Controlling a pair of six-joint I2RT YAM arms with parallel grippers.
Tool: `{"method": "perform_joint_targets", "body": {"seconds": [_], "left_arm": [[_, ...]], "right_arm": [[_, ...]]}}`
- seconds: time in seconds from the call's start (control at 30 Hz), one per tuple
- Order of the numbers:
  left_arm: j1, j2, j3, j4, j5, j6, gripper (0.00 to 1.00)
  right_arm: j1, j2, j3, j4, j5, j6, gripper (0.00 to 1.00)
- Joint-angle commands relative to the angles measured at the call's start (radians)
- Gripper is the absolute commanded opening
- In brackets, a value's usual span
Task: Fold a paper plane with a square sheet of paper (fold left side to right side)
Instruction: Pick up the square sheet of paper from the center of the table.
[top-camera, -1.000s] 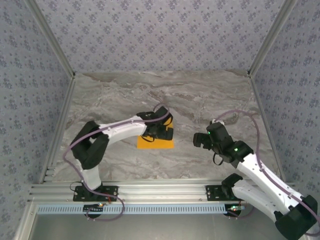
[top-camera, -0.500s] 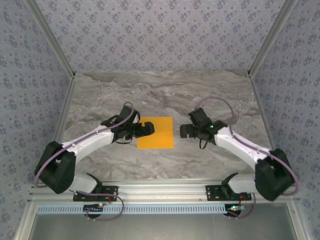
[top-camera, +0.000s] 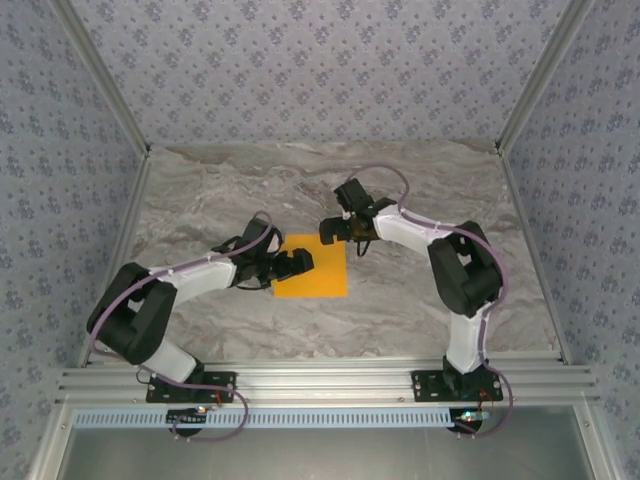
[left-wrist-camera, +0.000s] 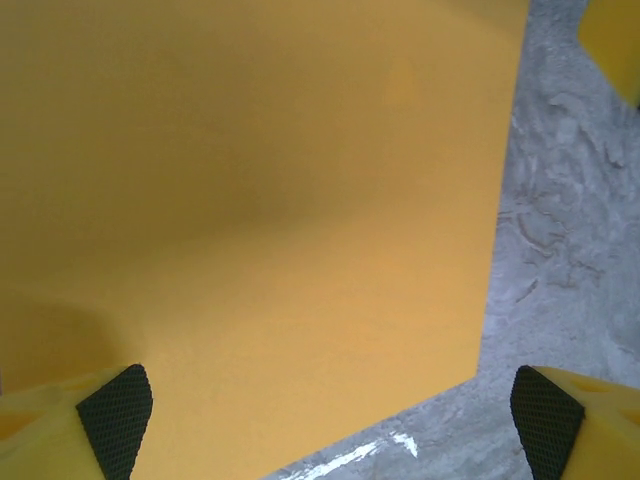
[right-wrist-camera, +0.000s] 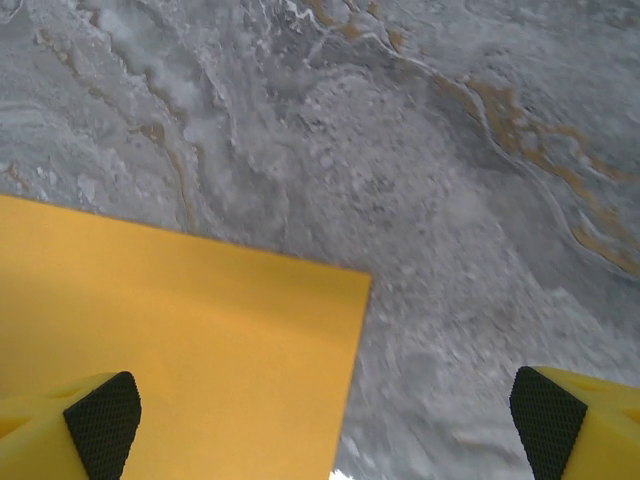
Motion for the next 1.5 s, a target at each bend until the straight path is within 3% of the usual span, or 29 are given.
{"method": "perform_joint_targets", "body": {"seconds": [0.0,0.3,0.83,1.03,1.23,1.47], "left_arm": [[0.002,0.026,0.017,0.007,-0.014,-0.008,0.96],[0.002,0.036,-0.023,0.006,-0.03,-0.011,0.94],[0.002,0.036,-0.075,0.051,-0.04,-0.026,0.92],[0.002,0.025,-0.085,0.088,-0.017,-0.031,0.92],[0.02,-0.049,-0.086,0.103,0.013,-0.014,0.92],[0.143,-0.209,-0.125,0.144,0.142,0.006,0.95]], "right_arm": [[-0.001,0.07,0.081,-0.059,-0.015,-0.009,1.0],[0.035,0.129,0.103,-0.067,-0.075,0.017,1.0],[0.144,0.094,0.03,-0.071,-0.164,0.04,0.87],[0.148,0.072,0.013,-0.085,-0.189,0.027,0.71],[0.136,0.031,0.001,-0.086,-0.237,0.012,0.47],[0.086,-0.06,-0.065,0.009,-0.436,0.02,0.28]]}}
